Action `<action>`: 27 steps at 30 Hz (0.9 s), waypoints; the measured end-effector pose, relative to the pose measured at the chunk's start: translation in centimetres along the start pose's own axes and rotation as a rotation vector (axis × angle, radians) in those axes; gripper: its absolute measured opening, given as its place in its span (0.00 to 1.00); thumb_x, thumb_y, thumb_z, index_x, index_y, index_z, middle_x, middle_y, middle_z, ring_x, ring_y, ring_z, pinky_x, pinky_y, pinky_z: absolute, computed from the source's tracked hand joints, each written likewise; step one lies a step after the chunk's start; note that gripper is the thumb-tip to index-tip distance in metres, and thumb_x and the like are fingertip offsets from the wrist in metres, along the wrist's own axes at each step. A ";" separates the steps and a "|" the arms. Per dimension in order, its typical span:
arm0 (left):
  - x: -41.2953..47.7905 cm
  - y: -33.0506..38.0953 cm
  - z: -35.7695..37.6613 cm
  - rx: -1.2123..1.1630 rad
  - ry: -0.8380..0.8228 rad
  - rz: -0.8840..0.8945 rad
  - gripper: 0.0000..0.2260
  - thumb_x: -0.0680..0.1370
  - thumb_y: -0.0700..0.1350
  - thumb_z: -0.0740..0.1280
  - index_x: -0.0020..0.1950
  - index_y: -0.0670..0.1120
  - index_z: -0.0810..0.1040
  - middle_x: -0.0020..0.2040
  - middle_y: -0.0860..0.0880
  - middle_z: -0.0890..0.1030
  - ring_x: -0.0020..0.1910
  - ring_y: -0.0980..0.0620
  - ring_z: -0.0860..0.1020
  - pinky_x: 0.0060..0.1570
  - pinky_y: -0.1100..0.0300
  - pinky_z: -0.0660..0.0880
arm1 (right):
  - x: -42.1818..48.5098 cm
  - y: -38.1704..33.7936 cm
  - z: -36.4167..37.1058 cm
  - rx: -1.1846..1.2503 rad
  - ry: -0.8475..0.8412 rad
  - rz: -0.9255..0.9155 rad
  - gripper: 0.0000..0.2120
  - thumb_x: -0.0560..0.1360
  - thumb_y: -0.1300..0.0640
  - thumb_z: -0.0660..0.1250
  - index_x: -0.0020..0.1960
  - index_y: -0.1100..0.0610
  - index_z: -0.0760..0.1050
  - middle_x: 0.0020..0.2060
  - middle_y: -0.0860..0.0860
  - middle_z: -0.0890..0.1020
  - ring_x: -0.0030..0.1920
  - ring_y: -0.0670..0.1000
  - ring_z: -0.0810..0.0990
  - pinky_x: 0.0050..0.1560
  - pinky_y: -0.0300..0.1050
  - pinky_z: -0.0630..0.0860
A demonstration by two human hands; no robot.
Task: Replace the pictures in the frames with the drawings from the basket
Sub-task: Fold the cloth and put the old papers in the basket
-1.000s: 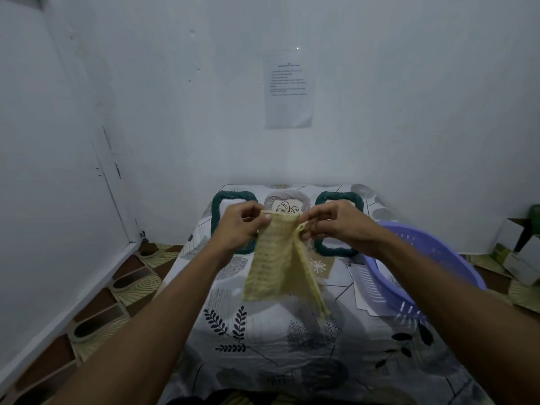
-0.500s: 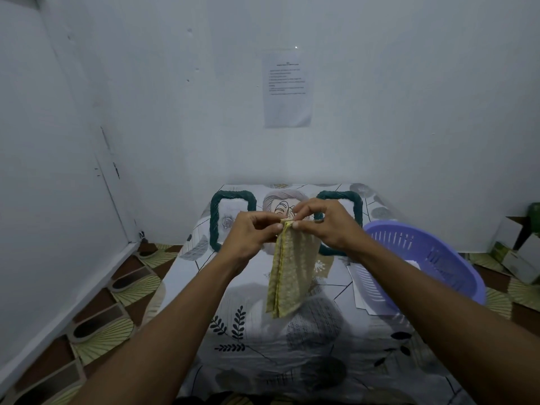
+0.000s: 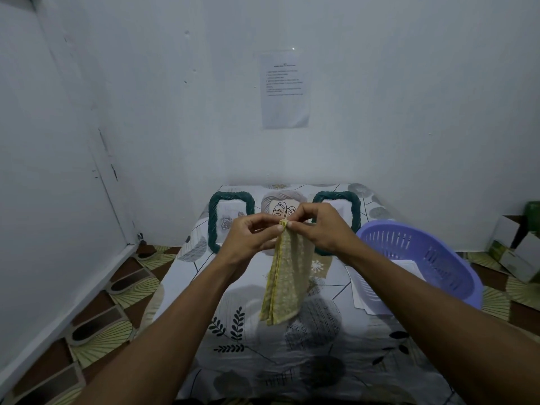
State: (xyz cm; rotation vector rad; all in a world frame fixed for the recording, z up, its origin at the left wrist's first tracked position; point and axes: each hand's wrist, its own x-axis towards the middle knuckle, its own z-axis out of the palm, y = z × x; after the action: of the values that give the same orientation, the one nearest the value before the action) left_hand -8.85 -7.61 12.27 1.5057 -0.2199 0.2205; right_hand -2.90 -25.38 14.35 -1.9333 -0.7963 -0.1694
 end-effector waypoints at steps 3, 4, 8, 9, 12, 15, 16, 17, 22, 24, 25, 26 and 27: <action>0.1 0.2 0.1 0.121 0.045 0.017 0.10 0.69 0.40 0.76 0.49 0.43 0.83 0.44 0.45 0.83 0.45 0.48 0.82 0.43 0.58 0.79 | 0.0 0.0 -0.1 -0.015 -0.054 -0.009 0.04 0.73 0.59 0.72 0.46 0.59 0.79 0.41 0.48 0.82 0.41 0.39 0.78 0.43 0.31 0.75; 0.2 0.3 0.1 0.140 0.052 0.017 0.09 0.70 0.38 0.75 0.48 0.42 0.82 0.43 0.45 0.82 0.44 0.49 0.81 0.44 0.57 0.80 | -0.1 0.0 -0.3 -0.027 -0.113 0.007 0.06 0.73 0.58 0.72 0.49 0.57 0.78 0.44 0.48 0.81 0.45 0.42 0.78 0.47 0.34 0.75; 0.3 1.0 -1.1 0.178 0.015 -0.010 0.05 0.73 0.37 0.72 0.46 0.44 0.81 0.42 0.47 0.80 0.45 0.49 0.80 0.51 0.49 0.79 | -0.1 1.6 -1.9 -0.328 -0.349 0.029 0.07 0.76 0.56 0.68 0.54 0.50 0.77 0.47 0.42 0.79 0.51 0.46 0.76 0.56 0.48 0.72; 0.3 1.2 -1.6 0.195 0.011 -0.014 0.05 0.73 0.37 0.72 0.46 0.45 0.81 0.42 0.47 0.80 0.46 0.49 0.79 0.53 0.48 0.79 | -0.1 2.0 -2.5 -0.339 -0.362 0.045 0.05 0.76 0.56 0.69 0.51 0.51 0.78 0.46 0.44 0.80 0.49 0.47 0.77 0.55 0.51 0.72; 0.7 1.4 -2.9 0.255 0.033 -0.020 0.06 0.74 0.36 0.71 0.44 0.46 0.80 0.40 0.49 0.81 0.45 0.49 0.79 0.54 0.45 0.78 | -0.2 2.9 -3.7 -0.140 -0.331 0.115 0.04 0.74 0.60 0.71 0.48 0.59 0.79 0.44 0.54 0.83 0.45 0.50 0.81 0.51 0.44 0.77; 1.4 0.9 -3.7 0.394 0.055 -0.034 0.05 0.74 0.34 0.70 0.45 0.44 0.79 0.44 0.42 0.82 0.45 0.47 0.80 0.53 0.42 0.79 | 0.1 3.4 -3.9 -0.083 -0.292 0.160 0.07 0.73 0.60 0.73 0.50 0.60 0.80 0.45 0.57 0.84 0.45 0.51 0.82 0.49 0.40 0.78; 1.6 0.6 -3.8 0.443 0.057 -0.039 0.05 0.74 0.34 0.70 0.47 0.43 0.79 0.45 0.41 0.82 0.45 0.46 0.80 0.52 0.42 0.79 | 0.4 3.6 -3.7 -0.118 -0.309 0.180 0.08 0.72 0.60 0.73 0.51 0.58 0.81 0.45 0.55 0.84 0.46 0.50 0.82 0.49 0.41 0.78; 2.0 0.4 -3.9 0.498 0.053 -0.044 0.06 0.74 0.34 0.70 0.49 0.43 0.80 0.46 0.41 0.81 0.47 0.45 0.80 0.52 0.43 0.80 | 0.8 3.8 -3.6 -0.172 -0.336 0.201 0.08 0.73 0.60 0.73 0.52 0.57 0.82 0.45 0.53 0.84 0.46 0.50 0.82 0.49 0.41 0.78; 4.7 1.0 -3.6 0.775 0.040 0.009 0.06 0.77 0.37 0.67 0.53 0.40 0.80 0.47 0.43 0.82 0.48 0.44 0.80 0.49 0.50 0.80 | 3.7 2.9 -3.6 -0.235 -0.173 0.241 0.01 0.75 0.59 0.71 0.45 0.57 0.81 0.38 0.51 0.82 0.41 0.49 0.78 0.45 0.44 0.74; 5.9 2.0 -3.5 0.756 0.120 0.092 0.04 0.77 0.36 0.66 0.49 0.41 0.79 0.44 0.45 0.81 0.44 0.46 0.79 0.43 0.59 0.77 | 4.6 2.2 -3.9 -0.132 -0.014 0.187 0.01 0.75 0.60 0.70 0.44 0.57 0.78 0.39 0.52 0.82 0.42 0.48 0.79 0.45 0.45 0.74; 6.4 2.4 -3.4 0.748 0.160 0.146 0.04 0.77 0.36 0.66 0.48 0.43 0.79 0.44 0.46 0.80 0.44 0.49 0.79 0.42 0.63 0.75 | 4.8 2.0 -4.0 -0.077 0.053 0.137 0.02 0.76 0.60 0.69 0.45 0.56 0.77 0.40 0.51 0.81 0.42 0.48 0.78 0.44 0.44 0.74; 6.5 2.6 -3.4 0.740 0.179 0.194 0.05 0.77 0.36 0.65 0.47 0.45 0.78 0.45 0.48 0.81 0.45 0.51 0.78 0.43 0.65 0.75 | 4.6 1.8 -4.1 -0.037 0.096 0.083 0.03 0.76 0.61 0.68 0.44 0.56 0.76 0.40 0.50 0.81 0.42 0.47 0.78 0.44 0.42 0.74; 6.4 2.5 -3.3 0.724 0.173 0.223 0.05 0.78 0.37 0.65 0.47 0.46 0.77 0.46 0.49 0.81 0.46 0.52 0.78 0.46 0.65 0.75 | 4.2 1.9 -4.1 -0.012 0.106 0.043 0.04 0.76 0.61 0.68 0.44 0.54 0.75 0.40 0.49 0.81 0.42 0.47 0.78 0.43 0.40 0.75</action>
State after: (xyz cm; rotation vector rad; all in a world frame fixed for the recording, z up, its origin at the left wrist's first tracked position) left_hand -3.34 -4.11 16.31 2.1649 -0.1758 0.6587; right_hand 2.41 -27.48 16.84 -1.9345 -0.6842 -0.2492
